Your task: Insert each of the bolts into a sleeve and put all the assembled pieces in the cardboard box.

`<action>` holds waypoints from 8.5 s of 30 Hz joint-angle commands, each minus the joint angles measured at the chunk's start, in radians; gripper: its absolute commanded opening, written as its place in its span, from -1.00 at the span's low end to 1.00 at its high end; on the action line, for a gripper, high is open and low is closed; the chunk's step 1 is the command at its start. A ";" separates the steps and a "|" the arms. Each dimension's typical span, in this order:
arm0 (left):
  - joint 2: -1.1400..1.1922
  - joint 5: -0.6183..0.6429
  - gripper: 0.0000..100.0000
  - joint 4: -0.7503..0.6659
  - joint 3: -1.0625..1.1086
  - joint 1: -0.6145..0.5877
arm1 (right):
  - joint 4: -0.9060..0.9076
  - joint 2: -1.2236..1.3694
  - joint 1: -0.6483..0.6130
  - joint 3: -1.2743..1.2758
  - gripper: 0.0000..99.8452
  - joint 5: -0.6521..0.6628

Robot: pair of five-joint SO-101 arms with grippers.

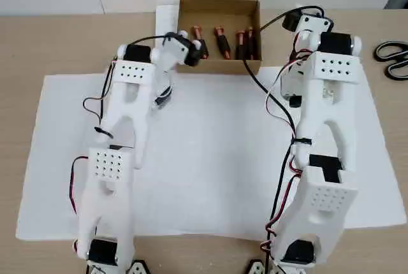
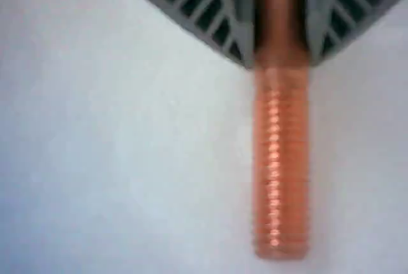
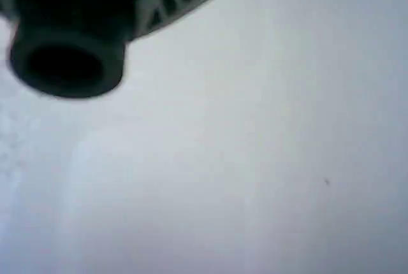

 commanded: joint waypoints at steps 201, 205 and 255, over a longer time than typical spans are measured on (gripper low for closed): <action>-0.483 1.610 -0.99 0.025 0.630 0.040 | -0.012 0.016 -0.064 -0.002 -0.99 0.005; -0.483 1.494 -0.99 0.025 0.542 0.038 | -0.012 0.015 -0.065 -0.015 -0.99 0.003; -0.292 0.605 -0.81 -0.025 0.338 0.055 | -0.004 -0.122 -0.085 -0.034 -0.99 0.005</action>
